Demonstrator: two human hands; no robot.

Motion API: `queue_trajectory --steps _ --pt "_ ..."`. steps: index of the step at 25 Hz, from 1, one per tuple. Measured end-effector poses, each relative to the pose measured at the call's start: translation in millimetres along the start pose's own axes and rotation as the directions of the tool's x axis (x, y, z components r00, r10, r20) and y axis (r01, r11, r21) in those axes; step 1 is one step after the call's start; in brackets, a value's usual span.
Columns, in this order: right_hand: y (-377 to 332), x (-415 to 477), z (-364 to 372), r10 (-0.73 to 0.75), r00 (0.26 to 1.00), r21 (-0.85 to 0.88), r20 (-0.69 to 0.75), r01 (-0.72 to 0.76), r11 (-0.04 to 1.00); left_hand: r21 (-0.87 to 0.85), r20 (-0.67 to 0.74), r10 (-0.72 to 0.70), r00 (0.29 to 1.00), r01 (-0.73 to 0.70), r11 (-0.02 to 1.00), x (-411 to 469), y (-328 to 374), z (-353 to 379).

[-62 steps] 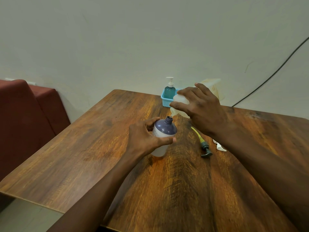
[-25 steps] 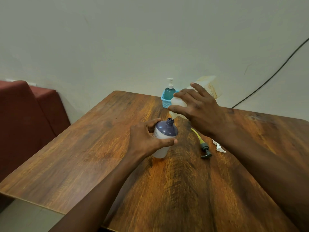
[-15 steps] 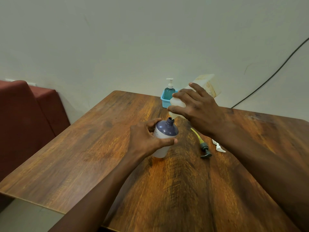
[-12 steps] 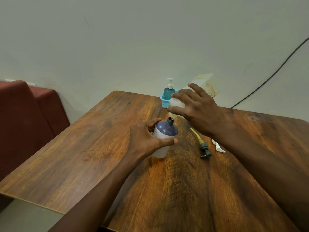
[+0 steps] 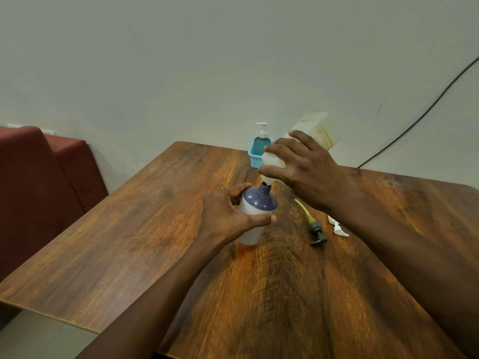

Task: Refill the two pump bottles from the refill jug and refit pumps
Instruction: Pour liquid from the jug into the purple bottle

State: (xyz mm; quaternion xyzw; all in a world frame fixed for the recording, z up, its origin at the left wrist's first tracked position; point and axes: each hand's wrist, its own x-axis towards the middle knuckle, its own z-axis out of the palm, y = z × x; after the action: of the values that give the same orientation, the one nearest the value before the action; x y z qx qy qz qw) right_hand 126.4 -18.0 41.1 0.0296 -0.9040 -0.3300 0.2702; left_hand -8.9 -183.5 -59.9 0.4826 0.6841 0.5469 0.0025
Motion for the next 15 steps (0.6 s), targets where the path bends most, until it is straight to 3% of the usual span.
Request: queue_trajectory --steps 9,15 --pt "0.3 -1.0 0.5 -0.018 1.000 -0.002 -0.011 0.018 1.000 0.007 0.006 -0.005 1.000 0.005 1.000 -0.4 1.4 -0.5" --pt "-2.2 -7.0 0.7 0.070 0.998 0.052 0.003 -0.071 0.996 0.003 0.010 -0.002 1.000 0.001 1.000 -3.2 8.3 -2.8"
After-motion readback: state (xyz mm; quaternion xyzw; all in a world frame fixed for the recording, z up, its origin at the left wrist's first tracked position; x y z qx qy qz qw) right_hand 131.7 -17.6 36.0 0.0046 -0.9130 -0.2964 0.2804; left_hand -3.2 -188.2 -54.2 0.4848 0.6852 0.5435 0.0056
